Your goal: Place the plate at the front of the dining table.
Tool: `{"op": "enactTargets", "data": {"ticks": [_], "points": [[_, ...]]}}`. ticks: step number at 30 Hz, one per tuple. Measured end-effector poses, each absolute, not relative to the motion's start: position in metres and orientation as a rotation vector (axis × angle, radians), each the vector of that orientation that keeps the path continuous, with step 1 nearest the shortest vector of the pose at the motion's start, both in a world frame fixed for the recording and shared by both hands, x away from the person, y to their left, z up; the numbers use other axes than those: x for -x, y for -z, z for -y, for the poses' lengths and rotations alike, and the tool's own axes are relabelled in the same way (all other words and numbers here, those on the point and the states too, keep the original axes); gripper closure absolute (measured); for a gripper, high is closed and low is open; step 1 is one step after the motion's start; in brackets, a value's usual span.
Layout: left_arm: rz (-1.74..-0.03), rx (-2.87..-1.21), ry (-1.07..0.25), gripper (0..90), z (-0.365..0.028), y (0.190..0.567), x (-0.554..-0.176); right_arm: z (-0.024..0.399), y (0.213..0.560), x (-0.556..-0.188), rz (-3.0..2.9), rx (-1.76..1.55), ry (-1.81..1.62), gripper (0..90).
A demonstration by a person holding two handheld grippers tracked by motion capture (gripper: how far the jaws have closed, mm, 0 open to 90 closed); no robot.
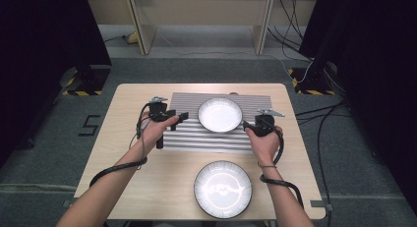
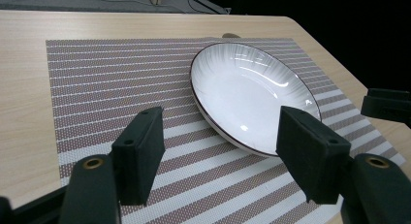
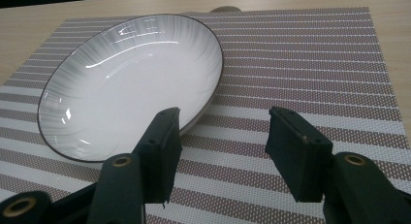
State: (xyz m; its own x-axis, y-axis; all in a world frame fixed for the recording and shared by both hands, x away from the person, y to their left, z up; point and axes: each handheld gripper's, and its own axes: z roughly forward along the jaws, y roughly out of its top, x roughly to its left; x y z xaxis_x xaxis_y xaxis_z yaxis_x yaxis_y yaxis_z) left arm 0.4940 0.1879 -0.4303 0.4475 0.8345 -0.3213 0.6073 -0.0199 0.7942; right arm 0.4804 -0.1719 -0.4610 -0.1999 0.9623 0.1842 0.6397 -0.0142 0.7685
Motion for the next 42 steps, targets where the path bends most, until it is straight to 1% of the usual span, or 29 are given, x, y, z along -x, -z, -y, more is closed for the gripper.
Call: {"op": "enactTargets", "data": {"ticks": [15, 18, 30, 42], "points": [[-1.213, -1.748, -0.289, 33.6, -0.193, 0.437, -0.473, 0.172, 0.455, -0.472, -1.884, -1.631, -1.097, 45.5], [-1.199, -1.759, -0.308, 33.6, -0.194, 0.437, -0.469, 0.172, 0.453, -0.469, -1.886, -1.624, -1.102, 45.3], [-1.145, -1.774, -0.316, 33.6, -0.197, 0.435, -0.453, 0.175, 0.450, -0.456, -1.895, -1.616, -1.112, 45.2], [-1.139, -1.777, -0.274, 33.6, -0.201, 0.446, -0.436, 0.185, 0.447, -0.438, -1.888, -1.622, -1.115, 44.9]]}}
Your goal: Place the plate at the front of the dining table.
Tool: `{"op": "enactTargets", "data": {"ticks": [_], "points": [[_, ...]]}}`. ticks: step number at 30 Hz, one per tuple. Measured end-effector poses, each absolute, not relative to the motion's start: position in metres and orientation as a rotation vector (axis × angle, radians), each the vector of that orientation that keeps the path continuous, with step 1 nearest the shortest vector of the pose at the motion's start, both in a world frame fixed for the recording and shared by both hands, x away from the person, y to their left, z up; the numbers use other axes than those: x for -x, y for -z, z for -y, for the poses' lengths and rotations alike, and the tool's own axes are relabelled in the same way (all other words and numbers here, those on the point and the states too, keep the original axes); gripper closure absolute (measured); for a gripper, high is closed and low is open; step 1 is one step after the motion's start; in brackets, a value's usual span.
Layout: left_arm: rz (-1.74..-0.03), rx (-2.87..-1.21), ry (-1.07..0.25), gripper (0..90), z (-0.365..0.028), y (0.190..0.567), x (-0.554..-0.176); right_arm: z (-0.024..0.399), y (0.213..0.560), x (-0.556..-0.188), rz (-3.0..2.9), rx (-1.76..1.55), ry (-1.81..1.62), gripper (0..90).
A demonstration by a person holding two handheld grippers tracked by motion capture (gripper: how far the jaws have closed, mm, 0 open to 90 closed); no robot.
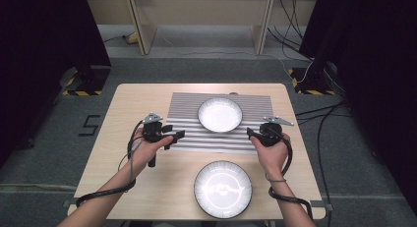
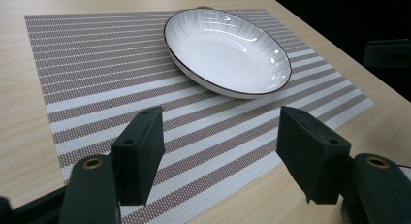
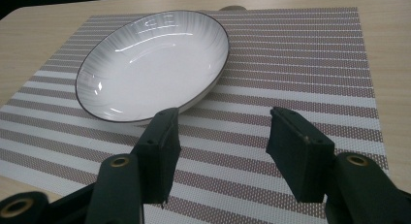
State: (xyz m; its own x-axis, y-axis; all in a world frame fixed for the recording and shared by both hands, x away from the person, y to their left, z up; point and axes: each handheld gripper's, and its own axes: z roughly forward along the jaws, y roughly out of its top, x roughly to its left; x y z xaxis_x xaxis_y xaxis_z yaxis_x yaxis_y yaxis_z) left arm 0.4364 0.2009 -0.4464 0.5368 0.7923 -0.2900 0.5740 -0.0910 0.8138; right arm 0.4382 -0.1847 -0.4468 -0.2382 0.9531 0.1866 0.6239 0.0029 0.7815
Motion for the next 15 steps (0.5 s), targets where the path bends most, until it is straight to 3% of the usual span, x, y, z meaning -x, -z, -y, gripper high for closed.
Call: {"op": "enactTargets", "data": {"ticks": [15], "points": [[-1.117, -1.787, -0.299, 33.8, -0.213, 0.451, -0.418, 0.187, 0.450, -0.418, -1.902, -1.611, -1.131, 44.6]]}}
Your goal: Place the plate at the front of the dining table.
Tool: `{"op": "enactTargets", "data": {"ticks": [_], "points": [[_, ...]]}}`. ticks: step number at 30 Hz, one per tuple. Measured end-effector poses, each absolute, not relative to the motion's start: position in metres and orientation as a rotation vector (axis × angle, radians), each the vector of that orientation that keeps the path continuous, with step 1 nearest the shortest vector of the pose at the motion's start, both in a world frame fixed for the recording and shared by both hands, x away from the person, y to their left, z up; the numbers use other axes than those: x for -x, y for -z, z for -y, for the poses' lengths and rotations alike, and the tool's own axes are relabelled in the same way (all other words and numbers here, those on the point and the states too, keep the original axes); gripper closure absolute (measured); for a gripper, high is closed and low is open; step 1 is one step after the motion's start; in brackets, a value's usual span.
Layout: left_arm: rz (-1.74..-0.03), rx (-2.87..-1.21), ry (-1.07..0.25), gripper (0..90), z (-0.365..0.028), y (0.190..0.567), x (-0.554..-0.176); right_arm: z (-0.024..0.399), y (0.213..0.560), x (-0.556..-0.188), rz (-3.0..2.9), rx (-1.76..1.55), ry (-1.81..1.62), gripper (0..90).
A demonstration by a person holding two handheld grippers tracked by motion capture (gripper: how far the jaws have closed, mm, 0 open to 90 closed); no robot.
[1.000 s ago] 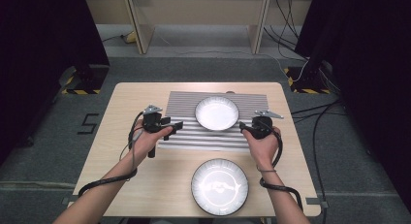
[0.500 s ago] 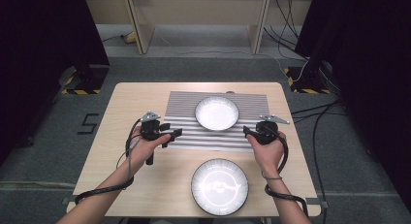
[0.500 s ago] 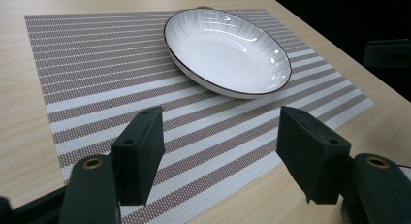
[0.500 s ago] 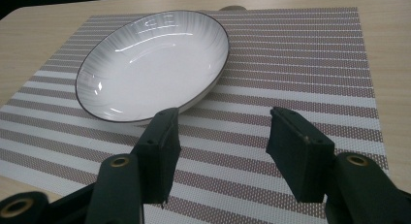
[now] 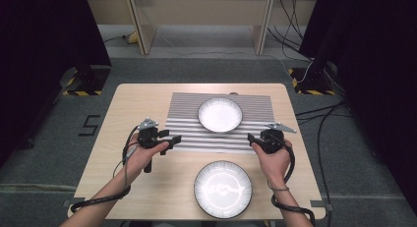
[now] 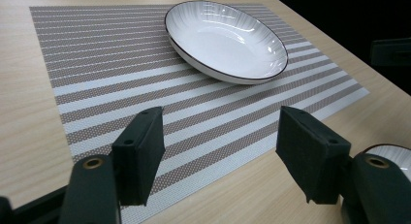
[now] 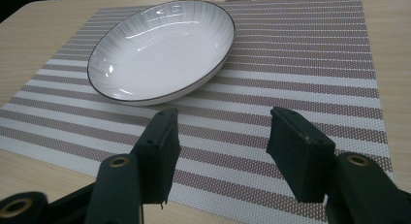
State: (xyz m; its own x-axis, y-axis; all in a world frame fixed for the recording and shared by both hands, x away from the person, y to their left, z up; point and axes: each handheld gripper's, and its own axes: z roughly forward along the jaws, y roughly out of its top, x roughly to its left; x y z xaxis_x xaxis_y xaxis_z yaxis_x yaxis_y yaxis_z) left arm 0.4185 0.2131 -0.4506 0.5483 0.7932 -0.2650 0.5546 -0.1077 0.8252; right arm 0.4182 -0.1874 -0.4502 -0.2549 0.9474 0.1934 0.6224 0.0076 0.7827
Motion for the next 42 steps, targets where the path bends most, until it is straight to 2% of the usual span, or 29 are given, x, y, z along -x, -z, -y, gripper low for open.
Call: {"op": "enactTargets", "data": {"ticks": [19, 42], "points": [[-1.104, -1.780, -0.313, 33.9, -0.235, 0.459, -0.384, 0.197, 0.449, -0.397, -1.901, -1.604, -1.138, 44.3], [-1.120, -1.753, -0.317, 33.8, -0.254, 0.461, -0.366, 0.221, 0.454, -0.372, -1.861, -1.634, -1.148, 44.1]]}}
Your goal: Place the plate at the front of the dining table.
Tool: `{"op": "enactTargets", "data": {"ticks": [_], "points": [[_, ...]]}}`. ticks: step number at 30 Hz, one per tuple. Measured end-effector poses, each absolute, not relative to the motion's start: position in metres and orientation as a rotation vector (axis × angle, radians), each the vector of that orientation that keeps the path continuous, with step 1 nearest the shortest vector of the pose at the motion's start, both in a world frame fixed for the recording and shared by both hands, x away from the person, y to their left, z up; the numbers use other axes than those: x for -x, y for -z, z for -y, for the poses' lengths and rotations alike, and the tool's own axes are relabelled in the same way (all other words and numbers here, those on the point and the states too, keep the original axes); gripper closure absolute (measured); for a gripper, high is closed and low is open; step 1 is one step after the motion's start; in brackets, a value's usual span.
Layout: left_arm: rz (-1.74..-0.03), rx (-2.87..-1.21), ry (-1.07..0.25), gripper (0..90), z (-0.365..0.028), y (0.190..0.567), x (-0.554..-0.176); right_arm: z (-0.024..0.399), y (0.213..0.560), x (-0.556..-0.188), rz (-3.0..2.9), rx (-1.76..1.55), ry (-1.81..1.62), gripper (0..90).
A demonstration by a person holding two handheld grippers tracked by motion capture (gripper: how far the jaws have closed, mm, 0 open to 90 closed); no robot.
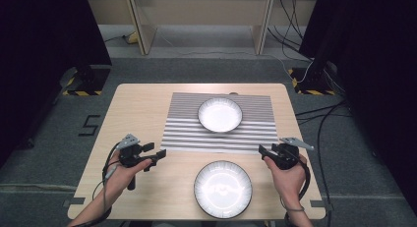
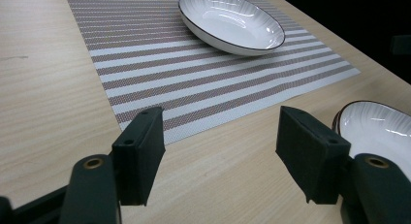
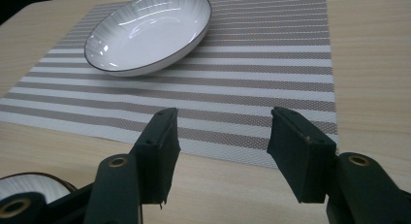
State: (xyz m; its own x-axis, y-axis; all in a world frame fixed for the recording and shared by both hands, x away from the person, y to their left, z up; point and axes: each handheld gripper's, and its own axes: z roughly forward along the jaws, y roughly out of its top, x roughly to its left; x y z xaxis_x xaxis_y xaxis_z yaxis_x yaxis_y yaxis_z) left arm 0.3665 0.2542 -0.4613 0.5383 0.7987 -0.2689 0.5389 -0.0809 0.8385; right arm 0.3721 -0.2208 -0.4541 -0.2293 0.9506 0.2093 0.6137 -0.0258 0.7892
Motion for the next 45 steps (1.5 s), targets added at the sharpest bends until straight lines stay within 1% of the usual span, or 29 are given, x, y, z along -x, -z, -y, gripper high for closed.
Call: {"op": "enactTargets", "data": {"ticks": [20, 45], "points": [[-1.165, -1.737, -0.365, 33.8, -0.281, 0.473, -0.349, 0.233, 0.462, -0.359, -1.844, -1.637, -1.118, 43.5], [-1.223, -1.694, -0.426, 33.6, -0.309, 0.477, -0.340, 0.251, 0.464, -0.344, -1.792, -1.642, -1.102, 43.5]]}}
